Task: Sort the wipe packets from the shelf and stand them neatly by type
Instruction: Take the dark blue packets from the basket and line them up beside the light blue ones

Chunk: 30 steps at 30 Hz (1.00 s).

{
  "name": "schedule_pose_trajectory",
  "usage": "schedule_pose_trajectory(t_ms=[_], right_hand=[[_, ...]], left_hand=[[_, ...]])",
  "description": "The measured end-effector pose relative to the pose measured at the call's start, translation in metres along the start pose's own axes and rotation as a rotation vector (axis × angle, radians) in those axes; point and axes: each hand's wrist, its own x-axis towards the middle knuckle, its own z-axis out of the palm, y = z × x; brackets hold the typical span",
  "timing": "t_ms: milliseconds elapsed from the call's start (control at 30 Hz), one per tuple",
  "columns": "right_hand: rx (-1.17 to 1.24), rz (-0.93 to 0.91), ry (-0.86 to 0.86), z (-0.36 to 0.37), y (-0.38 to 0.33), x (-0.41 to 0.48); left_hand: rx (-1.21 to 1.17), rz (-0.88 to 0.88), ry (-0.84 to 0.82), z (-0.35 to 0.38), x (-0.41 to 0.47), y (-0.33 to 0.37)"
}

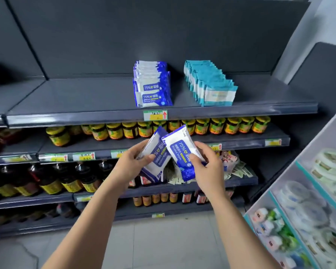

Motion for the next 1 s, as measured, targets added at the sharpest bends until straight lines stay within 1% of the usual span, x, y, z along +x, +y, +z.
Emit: schedule_pose_trajectory(t_ms=[133,200,267,333,433,533,600,667,767,867,933,1000], right_hand=[[-0.004,-0.069,-0.02,0.011,-0.007,0.05],[0.001,-0.093,-0.035,0.016,-0.011,0.071],[0.007,-0.129,-0.058,0.023,-0.015,0.093],[0.015,-0.152,-0.083,0.03,-0.019,0.115],[-0.004,-0.197,-0.111,0.039,-0.029,0.147],[-0.013,-0.21,-0.195,0.049,-0.039,0.182],[-0.081,-0.208,-0.268,0.054,-0.046,0.206],[-0.202,-0.205,-0.343,0.061,-0.054,0.226],[-0.367,-0.234,-0.397,0.076,-0.063,0.247],[-0.471,-0.204,-0.47,0.094,-0.067,0.264],[-0.521,-0.196,-0.524,0.102,-0.067,0.274],[-0.56,-0.194,-0.564,0.108,-0.068,0.281]], left_hand=[[0.127,0.073,0.087,-0.012,0.042,0.024],[0.21,0.069,0.154,-0.02,0.065,0.036],[0.28,0.068,0.178,-0.029,0.089,0.048],[0.32,0.086,0.166,-0.037,0.114,0.062],[0.303,0.104,0.125,-0.047,0.152,0.081],[0.314,0.127,0.08,-0.056,0.188,0.095],[0.323,0.113,0.057,-0.062,0.212,0.1],[0.347,0.083,0.035,-0.066,0.233,0.102],[0.402,0.053,-0.006,-0.07,0.253,0.099],[0.432,0.025,-0.003,-0.072,0.261,0.094],[0.369,0.007,0.011,-0.073,0.261,0.093],[0.244,-0.025,0.033,-0.073,0.261,0.092]])
